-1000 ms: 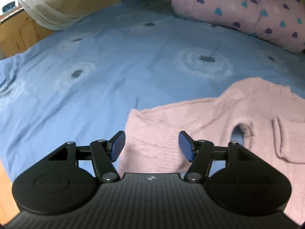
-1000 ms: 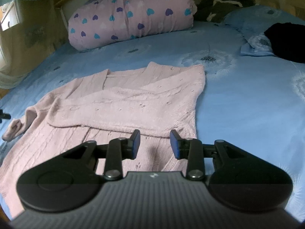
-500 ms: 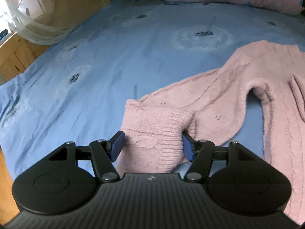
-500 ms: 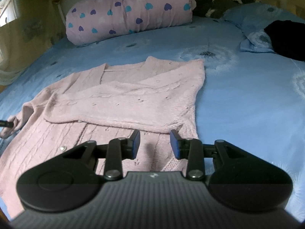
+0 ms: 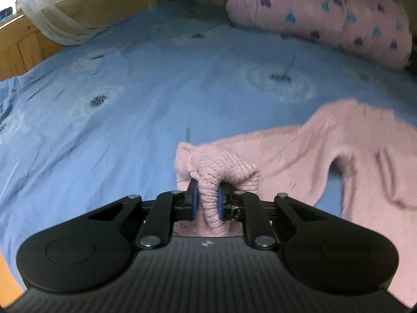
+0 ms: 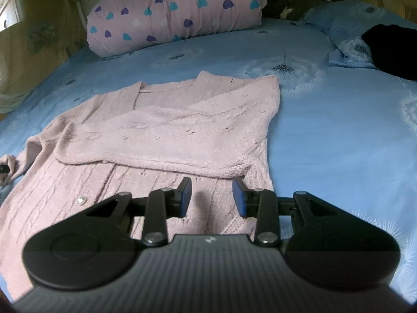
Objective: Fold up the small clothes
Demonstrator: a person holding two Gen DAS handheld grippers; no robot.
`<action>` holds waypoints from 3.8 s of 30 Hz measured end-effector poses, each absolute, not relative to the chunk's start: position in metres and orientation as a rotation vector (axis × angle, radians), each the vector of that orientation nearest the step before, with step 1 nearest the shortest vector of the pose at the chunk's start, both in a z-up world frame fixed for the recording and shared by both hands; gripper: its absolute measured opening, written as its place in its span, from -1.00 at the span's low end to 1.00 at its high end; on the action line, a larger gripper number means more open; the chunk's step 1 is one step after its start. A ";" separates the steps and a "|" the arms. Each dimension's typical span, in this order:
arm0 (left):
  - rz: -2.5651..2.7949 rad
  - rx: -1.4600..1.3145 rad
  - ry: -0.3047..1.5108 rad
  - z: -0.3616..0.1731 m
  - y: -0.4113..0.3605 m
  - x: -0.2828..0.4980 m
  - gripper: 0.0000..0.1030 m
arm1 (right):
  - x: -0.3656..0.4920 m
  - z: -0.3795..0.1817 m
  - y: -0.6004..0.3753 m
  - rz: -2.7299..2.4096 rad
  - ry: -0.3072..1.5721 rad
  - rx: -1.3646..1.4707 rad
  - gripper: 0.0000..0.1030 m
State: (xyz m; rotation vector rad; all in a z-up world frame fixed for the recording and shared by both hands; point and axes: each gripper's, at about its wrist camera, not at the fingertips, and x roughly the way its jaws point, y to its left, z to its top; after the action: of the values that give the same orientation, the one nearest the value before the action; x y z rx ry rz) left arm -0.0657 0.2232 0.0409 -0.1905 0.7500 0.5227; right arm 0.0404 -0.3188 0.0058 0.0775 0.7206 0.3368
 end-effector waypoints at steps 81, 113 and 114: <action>-0.011 -0.043 0.862 0.069 -0.098 0.106 0.14 | 0.052 0.025 -0.355 0.255 0.647 0.285 -0.28; 0.099 -0.145 0.783 0.051 -0.005 0.089 0.30 | 0.120 0.015 -0.289 0.361 0.665 0.302 -0.75; 0.102 -0.144 0.779 0.051 -0.003 0.089 0.30 | 0.116 0.021 -0.290 0.359 0.636 0.303 -0.75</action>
State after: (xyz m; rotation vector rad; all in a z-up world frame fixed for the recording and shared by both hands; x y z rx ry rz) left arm 0.0885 -0.0031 0.0511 -0.1437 0.7788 0.1021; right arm 0.1163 -0.2904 0.0207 0.3033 0.6363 0.3594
